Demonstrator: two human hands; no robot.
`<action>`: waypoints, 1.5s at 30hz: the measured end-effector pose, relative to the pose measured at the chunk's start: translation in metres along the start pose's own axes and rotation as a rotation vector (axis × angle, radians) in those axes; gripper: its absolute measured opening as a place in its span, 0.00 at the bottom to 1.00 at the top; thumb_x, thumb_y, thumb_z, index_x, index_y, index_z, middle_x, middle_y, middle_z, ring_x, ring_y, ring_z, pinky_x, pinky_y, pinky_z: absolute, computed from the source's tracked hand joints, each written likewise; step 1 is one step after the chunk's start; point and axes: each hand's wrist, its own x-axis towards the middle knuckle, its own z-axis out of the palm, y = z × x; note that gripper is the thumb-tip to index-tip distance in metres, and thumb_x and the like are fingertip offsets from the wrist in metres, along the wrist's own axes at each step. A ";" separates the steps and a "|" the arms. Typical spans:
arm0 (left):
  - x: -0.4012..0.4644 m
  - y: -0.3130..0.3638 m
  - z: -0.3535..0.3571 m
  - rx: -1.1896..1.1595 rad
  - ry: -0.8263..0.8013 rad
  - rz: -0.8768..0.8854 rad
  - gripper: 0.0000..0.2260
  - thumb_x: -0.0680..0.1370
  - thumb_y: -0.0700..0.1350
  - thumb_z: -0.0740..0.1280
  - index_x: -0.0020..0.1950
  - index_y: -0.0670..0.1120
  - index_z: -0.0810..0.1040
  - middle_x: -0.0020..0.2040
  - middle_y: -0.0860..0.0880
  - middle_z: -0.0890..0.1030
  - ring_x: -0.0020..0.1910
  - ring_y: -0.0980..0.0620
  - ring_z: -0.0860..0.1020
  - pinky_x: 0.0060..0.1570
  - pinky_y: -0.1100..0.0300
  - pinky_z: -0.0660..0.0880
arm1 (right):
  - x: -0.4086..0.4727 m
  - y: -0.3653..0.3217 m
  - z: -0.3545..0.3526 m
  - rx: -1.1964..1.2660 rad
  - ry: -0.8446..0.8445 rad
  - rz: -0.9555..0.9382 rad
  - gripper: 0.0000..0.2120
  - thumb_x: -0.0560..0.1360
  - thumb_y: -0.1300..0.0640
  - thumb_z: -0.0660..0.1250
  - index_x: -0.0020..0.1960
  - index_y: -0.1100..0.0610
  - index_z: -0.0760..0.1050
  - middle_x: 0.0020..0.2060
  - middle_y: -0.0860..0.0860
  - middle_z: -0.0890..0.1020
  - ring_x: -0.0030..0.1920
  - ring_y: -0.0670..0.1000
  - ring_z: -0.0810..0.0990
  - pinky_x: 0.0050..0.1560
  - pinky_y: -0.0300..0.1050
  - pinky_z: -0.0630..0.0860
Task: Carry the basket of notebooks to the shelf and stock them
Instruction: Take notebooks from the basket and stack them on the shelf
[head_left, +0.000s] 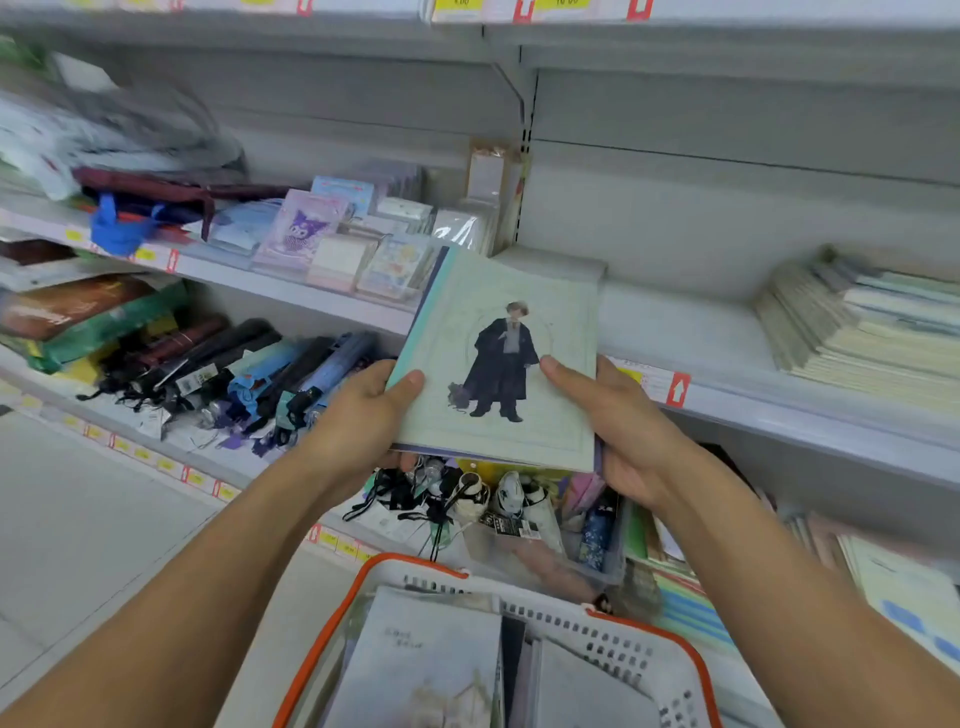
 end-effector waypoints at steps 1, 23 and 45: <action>0.006 0.002 0.002 -0.015 0.007 0.007 0.11 0.84 0.47 0.58 0.61 0.43 0.74 0.39 0.47 0.79 0.24 0.55 0.73 0.20 0.62 0.68 | -0.003 -0.002 0.001 -0.041 -0.033 0.036 0.14 0.79 0.58 0.67 0.65 0.52 0.73 0.54 0.53 0.86 0.50 0.57 0.86 0.38 0.54 0.84; 0.058 0.004 -0.017 -0.523 0.059 -0.104 0.11 0.82 0.48 0.62 0.60 0.45 0.76 0.54 0.46 0.83 0.54 0.48 0.81 0.50 0.55 0.77 | 0.195 -0.080 -0.048 -0.772 0.317 0.214 0.19 0.65 0.58 0.82 0.44 0.60 0.72 0.36 0.55 0.76 0.32 0.49 0.72 0.36 0.41 0.75; 0.054 -0.019 -0.011 -0.055 0.102 -0.186 0.07 0.80 0.47 0.66 0.55 0.45 0.79 0.48 0.45 0.85 0.48 0.47 0.83 0.44 0.56 0.79 | 0.225 -0.047 -0.045 -1.560 0.303 -0.130 0.26 0.77 0.35 0.62 0.48 0.60 0.71 0.47 0.57 0.78 0.48 0.57 0.76 0.43 0.45 0.66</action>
